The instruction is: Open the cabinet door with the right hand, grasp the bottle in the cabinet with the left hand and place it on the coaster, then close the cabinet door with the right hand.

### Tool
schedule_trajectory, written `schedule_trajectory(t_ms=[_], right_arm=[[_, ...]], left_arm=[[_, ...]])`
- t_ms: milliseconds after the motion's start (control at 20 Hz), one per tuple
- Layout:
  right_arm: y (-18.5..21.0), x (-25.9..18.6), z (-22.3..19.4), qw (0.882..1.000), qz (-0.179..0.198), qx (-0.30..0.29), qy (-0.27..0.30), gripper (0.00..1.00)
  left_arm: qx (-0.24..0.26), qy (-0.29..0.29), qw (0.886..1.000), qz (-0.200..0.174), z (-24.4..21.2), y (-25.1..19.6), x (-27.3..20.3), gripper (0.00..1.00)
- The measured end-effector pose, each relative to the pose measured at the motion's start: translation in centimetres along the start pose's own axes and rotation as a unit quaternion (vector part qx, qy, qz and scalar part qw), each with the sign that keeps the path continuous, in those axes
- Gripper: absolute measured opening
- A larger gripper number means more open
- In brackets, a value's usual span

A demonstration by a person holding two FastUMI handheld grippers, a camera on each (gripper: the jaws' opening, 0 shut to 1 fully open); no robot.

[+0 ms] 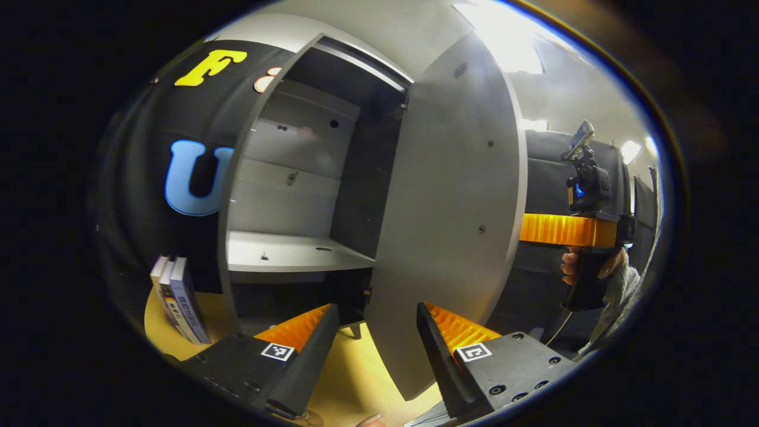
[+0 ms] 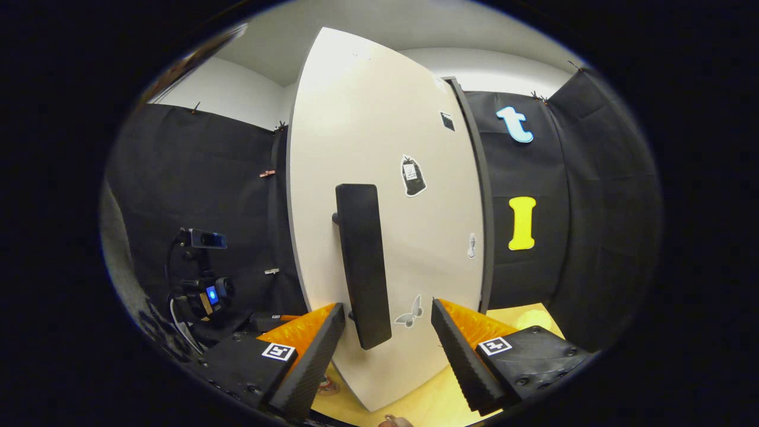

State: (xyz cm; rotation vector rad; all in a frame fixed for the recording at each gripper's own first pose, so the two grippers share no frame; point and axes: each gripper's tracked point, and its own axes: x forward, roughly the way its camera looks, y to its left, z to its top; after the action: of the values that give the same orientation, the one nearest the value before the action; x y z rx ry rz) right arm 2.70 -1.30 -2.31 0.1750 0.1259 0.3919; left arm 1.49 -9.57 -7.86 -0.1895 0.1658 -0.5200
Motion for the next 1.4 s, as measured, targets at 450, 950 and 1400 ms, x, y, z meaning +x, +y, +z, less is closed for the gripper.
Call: schedule_trajectory(t_ms=[450, 950, 1400], right_arm=[[2.5, 3.4, -1.4, 1.000, 0.017, -0.014, -0.004, 0.97], [-4.0, 5.0, -0.1, 0.996, -0.036, -0.045, -0.073, 0.96], [-8.4, 5.6, 0.9, 0.994, -0.043, -0.044, -0.087, 0.96]], left_arm=[[0.006, -0.015, 0.996, 0.084, 3.1, 4.1, -6.3, 0.84], [0.038, -0.051, 0.988, 0.143, 7.4, 2.9, -3.4, 0.84], [0.043, -0.079, 0.980, 0.177, 9.6, 2.4, -1.3, 0.92]])
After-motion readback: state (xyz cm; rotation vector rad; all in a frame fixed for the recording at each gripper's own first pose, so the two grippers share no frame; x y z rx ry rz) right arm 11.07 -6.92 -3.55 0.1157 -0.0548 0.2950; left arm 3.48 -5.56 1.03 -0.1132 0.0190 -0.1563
